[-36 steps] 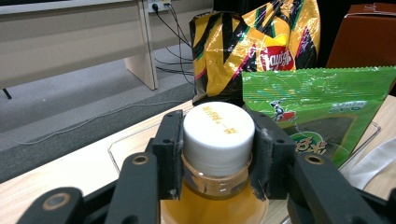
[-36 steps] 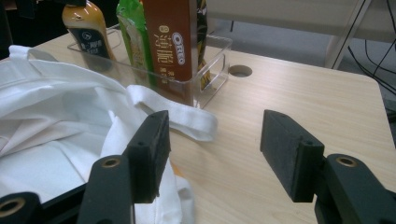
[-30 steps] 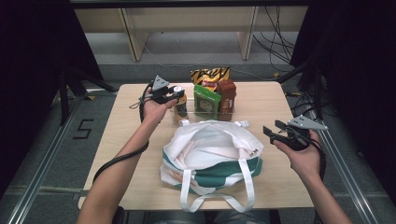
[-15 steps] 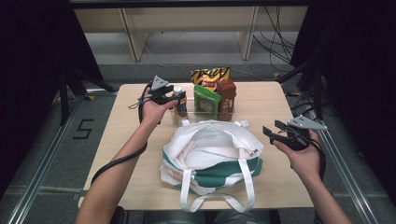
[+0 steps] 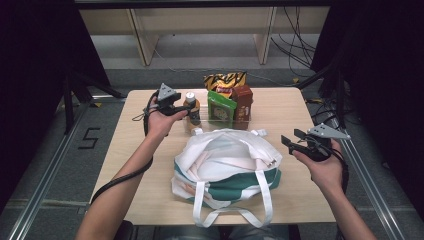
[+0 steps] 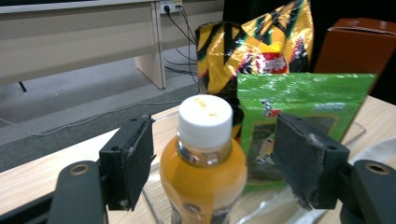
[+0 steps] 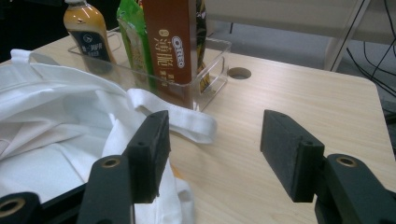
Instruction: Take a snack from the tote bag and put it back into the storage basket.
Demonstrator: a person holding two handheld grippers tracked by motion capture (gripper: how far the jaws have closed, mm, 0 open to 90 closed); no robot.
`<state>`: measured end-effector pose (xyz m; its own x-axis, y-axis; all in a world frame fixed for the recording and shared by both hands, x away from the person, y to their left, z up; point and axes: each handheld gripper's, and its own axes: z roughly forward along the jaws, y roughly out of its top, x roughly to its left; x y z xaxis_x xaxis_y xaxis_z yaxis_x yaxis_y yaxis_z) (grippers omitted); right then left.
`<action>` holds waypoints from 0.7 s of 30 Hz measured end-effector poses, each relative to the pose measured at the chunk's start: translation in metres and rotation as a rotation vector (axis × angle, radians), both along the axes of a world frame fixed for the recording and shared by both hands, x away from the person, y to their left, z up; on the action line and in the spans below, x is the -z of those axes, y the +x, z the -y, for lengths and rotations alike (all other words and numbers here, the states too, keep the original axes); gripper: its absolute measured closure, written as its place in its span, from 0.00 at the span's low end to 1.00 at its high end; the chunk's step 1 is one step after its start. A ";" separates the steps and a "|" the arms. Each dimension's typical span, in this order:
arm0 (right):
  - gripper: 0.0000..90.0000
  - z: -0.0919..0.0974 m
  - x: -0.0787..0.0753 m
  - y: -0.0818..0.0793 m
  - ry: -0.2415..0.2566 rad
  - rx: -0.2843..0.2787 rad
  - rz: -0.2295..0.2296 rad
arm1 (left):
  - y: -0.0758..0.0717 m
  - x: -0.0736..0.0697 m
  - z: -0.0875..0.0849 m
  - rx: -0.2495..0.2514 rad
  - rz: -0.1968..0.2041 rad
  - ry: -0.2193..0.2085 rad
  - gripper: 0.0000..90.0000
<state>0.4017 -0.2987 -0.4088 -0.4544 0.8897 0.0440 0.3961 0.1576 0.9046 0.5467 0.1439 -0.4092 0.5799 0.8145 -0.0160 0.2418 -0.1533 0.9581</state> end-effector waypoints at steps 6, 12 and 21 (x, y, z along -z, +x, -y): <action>0.48 0.000 -0.001 0.000 0.026 0.011 0.006 | -0.010 -0.001 -0.003 0.008 -0.005 -0.008 0.32; 0.48 0.001 -0.001 -0.001 0.020 0.017 0.005 | -0.019 -0.003 -0.006 0.003 -0.003 -0.013 0.32; 0.48 -0.002 0.001 0.000 0.024 0.021 0.007 | -0.033 -0.004 -0.012 0.003 0.002 -0.015 0.32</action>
<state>0.4016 -0.2970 -0.4099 -0.4361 0.8978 0.0622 0.3924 0.1275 0.9109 0.5134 0.1561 -0.4049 0.5821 0.8127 -0.0269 0.2397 -0.1400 0.9607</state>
